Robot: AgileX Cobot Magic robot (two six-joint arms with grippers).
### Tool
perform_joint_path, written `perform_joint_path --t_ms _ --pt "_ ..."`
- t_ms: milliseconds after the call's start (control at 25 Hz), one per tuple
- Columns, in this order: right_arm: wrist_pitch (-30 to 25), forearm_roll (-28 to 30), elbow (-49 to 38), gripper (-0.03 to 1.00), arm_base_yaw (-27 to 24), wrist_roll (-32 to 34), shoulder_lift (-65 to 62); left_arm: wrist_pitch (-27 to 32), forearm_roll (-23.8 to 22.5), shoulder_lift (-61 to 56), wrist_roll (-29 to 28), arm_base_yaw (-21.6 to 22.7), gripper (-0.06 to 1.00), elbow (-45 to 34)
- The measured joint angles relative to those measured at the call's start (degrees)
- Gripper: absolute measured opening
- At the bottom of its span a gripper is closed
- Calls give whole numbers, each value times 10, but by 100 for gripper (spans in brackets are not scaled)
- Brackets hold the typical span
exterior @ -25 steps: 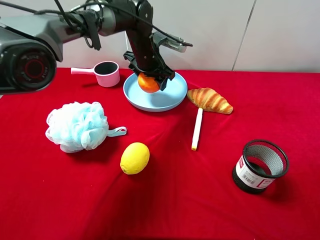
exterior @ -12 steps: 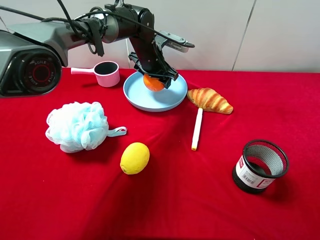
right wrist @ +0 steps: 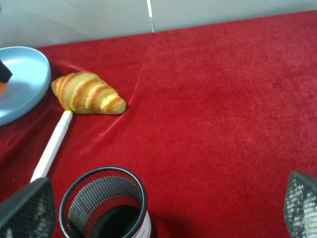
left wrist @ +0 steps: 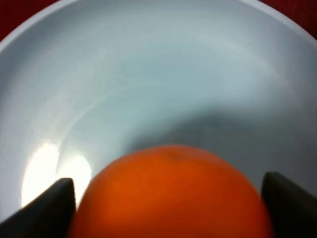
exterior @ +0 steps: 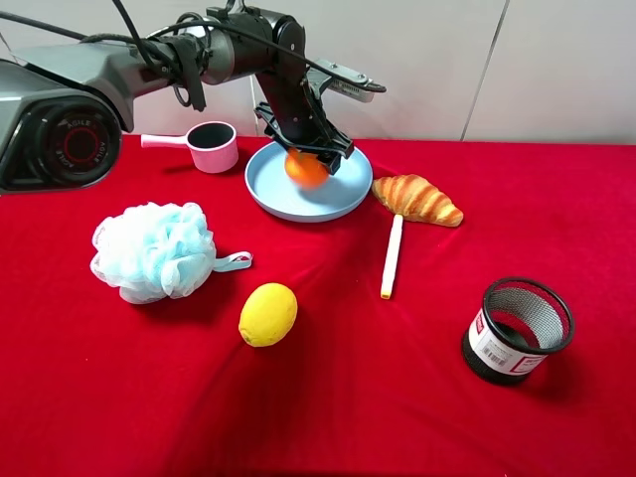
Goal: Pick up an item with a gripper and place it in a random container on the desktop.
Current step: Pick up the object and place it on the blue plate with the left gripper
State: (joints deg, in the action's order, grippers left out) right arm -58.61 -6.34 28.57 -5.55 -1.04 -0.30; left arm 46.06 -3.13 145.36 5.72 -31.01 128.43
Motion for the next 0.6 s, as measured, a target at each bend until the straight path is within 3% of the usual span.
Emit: perform_joint_path --t_ms 200,600 --pt "0 0 0 69 0 0 0 0 0 0 0 0 97 0" --pt "0 0 0 69 0 0 0 -10 11 0 -1 0 99 3"
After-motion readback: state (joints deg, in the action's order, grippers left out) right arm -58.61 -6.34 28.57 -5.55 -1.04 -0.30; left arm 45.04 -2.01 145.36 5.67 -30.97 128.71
